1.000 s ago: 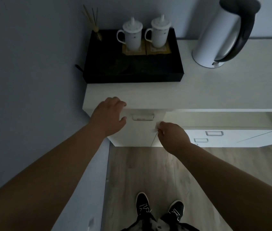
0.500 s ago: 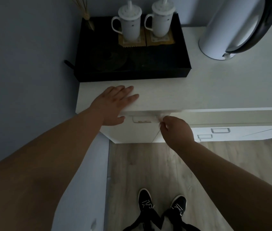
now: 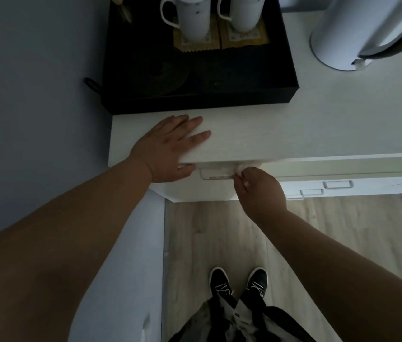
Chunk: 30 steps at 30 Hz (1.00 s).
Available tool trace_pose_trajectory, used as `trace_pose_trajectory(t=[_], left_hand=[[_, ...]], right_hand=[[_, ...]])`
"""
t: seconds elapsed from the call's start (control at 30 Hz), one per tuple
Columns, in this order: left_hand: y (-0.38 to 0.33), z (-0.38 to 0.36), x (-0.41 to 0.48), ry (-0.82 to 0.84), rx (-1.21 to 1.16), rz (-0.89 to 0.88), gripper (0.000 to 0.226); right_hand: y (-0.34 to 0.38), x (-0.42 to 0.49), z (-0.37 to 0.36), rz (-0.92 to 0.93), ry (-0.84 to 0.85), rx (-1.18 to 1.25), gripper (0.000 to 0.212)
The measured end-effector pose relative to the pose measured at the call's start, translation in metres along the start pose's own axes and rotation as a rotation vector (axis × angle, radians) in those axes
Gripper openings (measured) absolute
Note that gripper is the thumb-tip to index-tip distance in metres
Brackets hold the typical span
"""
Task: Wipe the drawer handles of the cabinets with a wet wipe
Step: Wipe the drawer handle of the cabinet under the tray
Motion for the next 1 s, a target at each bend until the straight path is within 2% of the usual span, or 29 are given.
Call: trace_pose_trajectory(t=[0.5,0.6,0.77,0.87,1.0], left_hand=[[0.003,0.0,-0.001,-0.043,-0.017,0.035,0.091],[0.004,0.001,0.0,-0.033,-0.039,0.029,0.094],[0.005,-0.001,0.002,0.004,-0.047,0.017,0.099],[0.004,0.0,0.002,-0.005,-0.063,0.009,0.096],[0.005,-0.002,0.003,0.004,-0.037,0.018,0.096]], right_hand=[[-0.018,-0.005,0.011,-0.019,-0.092,0.109,0.013],[-0.017,-0.01,0.002,-0.075,-0.071,0.016,0.025],[-0.006,-0.016,-0.003,-0.138,-0.087,-0.013,0.027],[0.001,-0.021,-0.001,-0.133,-0.152,-0.009,0.019],[0.011,-0.03,-0.002,-0.094,-0.157,-0.017,0.017]])
Point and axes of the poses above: each hand's wrist, its own x-axis towards the middle knuckle, its own z-axis out of the back of the hand, y = z × x, the point moved 7 cm from there along x, towards the middle knuckle, and after that the axes turned 1 degree about y, right-handed, at the moved point
